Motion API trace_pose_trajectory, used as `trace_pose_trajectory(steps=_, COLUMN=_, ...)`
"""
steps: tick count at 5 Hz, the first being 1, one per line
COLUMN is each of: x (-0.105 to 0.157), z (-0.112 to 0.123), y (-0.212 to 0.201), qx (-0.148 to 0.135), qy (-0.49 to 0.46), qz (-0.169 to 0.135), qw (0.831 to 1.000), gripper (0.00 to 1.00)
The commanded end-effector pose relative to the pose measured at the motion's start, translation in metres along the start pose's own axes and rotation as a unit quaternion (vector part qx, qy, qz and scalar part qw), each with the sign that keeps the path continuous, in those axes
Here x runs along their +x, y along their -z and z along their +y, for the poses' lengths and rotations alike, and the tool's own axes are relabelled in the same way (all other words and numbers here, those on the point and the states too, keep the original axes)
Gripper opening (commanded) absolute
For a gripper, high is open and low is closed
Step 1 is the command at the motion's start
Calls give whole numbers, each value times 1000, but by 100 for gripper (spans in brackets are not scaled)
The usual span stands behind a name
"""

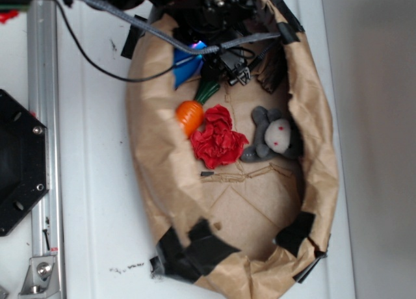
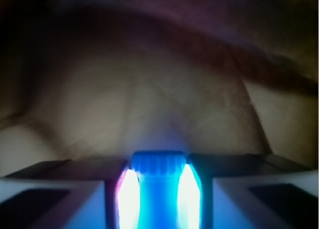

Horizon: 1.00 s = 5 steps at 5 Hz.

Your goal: Grab the blue bottle.

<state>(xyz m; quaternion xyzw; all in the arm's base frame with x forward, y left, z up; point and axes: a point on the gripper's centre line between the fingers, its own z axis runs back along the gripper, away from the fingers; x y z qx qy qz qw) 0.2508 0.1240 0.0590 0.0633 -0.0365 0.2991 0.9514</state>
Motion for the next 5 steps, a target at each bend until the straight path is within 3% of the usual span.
trace_pose_trajectory(steps=1, x=7, z=-35, y=-120, qx=-55, qy=92, qz=-76, qw=991, gripper=0)
trace_pose_trajectory(steps=2, x=1, z=-54, y=-134, qx=-69, qy=149, qz=-67, qw=984, gripper=0)
trace_pose_trajectory(steps=3, x=-10, z=-76, y=-133, qx=-36, qy=148, qz=-72, qw=986, gripper=0)
trace_pose_trajectory(steps=5, x=-14, z=-85, y=-126, qx=-66, qy=98, qz=-64, qw=991, gripper=0)
